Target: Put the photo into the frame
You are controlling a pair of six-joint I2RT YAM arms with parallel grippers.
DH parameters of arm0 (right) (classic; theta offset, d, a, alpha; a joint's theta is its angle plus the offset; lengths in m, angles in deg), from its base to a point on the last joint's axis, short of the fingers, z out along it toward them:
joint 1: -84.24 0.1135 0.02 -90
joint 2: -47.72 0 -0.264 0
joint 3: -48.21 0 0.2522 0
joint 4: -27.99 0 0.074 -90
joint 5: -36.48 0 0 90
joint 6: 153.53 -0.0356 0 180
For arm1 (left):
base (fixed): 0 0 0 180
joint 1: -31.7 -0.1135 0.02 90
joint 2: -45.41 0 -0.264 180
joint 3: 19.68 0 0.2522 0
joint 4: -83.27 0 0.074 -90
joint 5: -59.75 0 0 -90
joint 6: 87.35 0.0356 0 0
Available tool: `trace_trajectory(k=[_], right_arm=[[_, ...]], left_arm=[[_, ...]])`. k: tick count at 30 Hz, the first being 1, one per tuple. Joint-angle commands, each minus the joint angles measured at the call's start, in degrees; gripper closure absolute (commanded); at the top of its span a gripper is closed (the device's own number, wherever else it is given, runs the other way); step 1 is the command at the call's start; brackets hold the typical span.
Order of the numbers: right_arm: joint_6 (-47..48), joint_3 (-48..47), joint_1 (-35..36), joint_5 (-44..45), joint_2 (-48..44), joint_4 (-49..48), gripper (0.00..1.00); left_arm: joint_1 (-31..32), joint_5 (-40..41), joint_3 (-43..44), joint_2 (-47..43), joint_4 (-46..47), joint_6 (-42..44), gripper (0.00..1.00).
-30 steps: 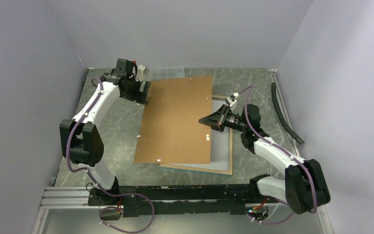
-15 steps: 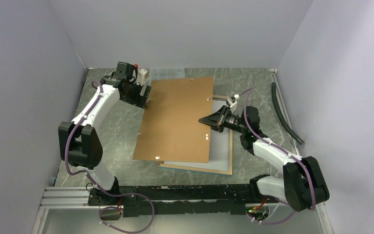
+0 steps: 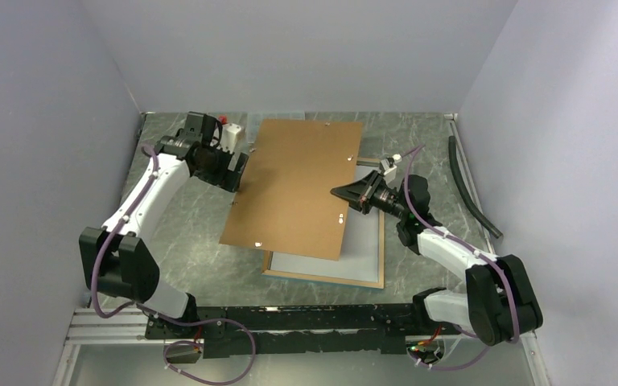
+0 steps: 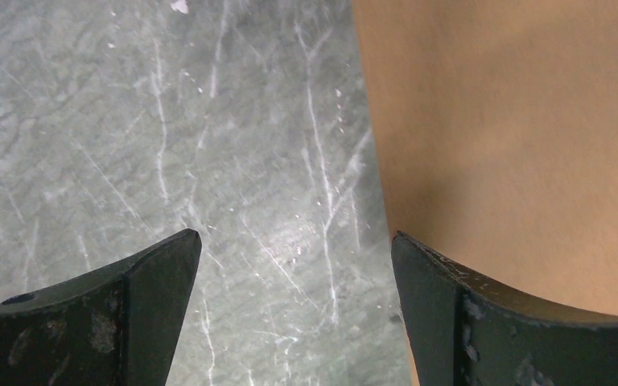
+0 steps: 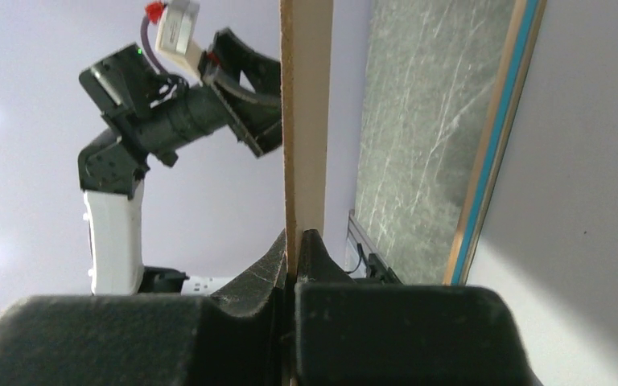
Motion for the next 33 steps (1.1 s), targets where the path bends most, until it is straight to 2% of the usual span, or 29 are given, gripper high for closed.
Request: trace_trajectory(k=[1, 11, 17, 23, 27, 33], right_arm=[[-3.1, -3.0, -0.8, 2.1, 0.7, -11.6, 1.00], [-8.1, -1.6, -2.1, 3.5, 3.0, -19.2, 1.00], [-1.3, -3.3, -4.2, -0.2, 0.0, -8.9, 1.00], [1.4, -1.8, -7.5, -4.5, -1.8, -5.7, 1.00], [0.9, -1.1, -8.0, -6.8, -2.3, -6.8, 1.00], [-5.8, -0.4, -7.9, -10.4, -0.8, -16.5, 1.00]], left_arm=[[0.7, -4.9, -2.0, -4.1, -2.5, 0.4, 0.05], [0.8, -4.2, -5.4, -7.0, -3.3, 1.0, 0.05], [0.8, -4.7, 0.3, -7.7, -5.6, 0.7, 0.05], [0.8, -8.9, 8.9, -7.6, -10.3, -0.3, 0.05], [0.8, -5.5, 9.3, -8.3, -8.8, 1.1, 0.05], [0.8, 2.8, 2.6, -7.1, -1.5, 3.7, 0.05]])
